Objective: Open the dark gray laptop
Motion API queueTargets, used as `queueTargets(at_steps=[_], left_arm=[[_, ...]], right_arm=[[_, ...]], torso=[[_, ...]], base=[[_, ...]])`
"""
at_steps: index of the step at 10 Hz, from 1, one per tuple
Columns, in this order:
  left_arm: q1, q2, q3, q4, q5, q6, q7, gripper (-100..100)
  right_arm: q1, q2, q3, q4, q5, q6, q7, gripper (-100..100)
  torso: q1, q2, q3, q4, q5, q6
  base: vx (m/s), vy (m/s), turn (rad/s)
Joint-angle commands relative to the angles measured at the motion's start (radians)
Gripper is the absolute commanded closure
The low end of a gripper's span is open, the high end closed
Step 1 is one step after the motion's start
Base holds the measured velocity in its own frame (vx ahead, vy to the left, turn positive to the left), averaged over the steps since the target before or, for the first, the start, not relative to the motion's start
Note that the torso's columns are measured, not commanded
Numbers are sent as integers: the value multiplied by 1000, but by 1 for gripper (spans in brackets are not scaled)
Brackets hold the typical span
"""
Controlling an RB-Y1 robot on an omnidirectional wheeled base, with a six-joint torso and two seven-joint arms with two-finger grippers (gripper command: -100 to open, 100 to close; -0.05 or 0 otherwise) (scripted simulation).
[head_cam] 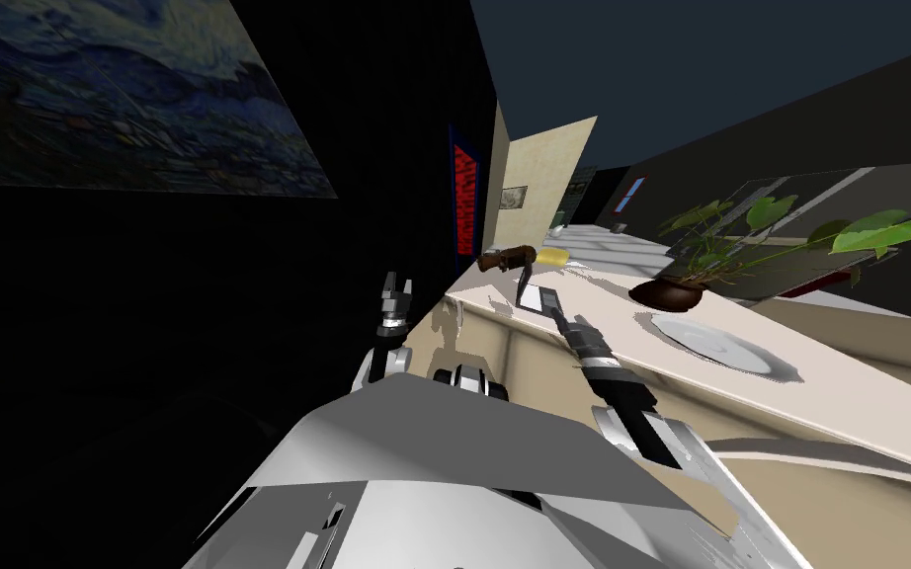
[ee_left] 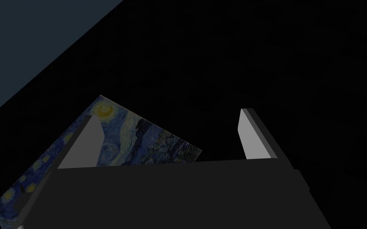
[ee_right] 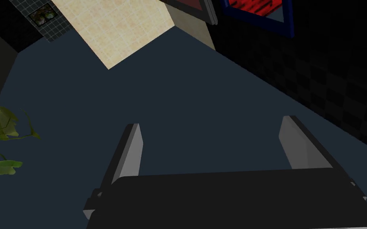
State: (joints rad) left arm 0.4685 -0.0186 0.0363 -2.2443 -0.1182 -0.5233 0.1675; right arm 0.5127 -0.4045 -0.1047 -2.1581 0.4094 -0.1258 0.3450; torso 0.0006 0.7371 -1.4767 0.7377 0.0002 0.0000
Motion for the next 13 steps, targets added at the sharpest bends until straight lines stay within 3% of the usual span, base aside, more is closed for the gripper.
queueTargets(at_steps=[1,5,9,10,13], left_arm=[[0,0,0,0,0,0,0,0],[0,0,0,0,0,0,0,0],[0,0,0,0,0,0,0,0],[0,0,0,0,0,0,0,0],[0,0,0,0,0,0,0,0]], right_arm=[[8,-48,-17,14,46,68,69,-100],[15,-141,-43,46,121,173,175,-100],[21,-262,-71,84,202,296,287,-100],[21,-262,-71,84,202,296,294,-100],[25,-349,-92,113,262,382,380,-100]], torso=[[0,1,1,0,0,0],[0,0,0,0,0,0],[-1,2,1,1,0,0],[-1,2,1,1,0,0],[0,1,1,0,0,0]], base=[[91,135,28],[105,126,35],[119,135,37],[75,78,9],[93,111,33]])
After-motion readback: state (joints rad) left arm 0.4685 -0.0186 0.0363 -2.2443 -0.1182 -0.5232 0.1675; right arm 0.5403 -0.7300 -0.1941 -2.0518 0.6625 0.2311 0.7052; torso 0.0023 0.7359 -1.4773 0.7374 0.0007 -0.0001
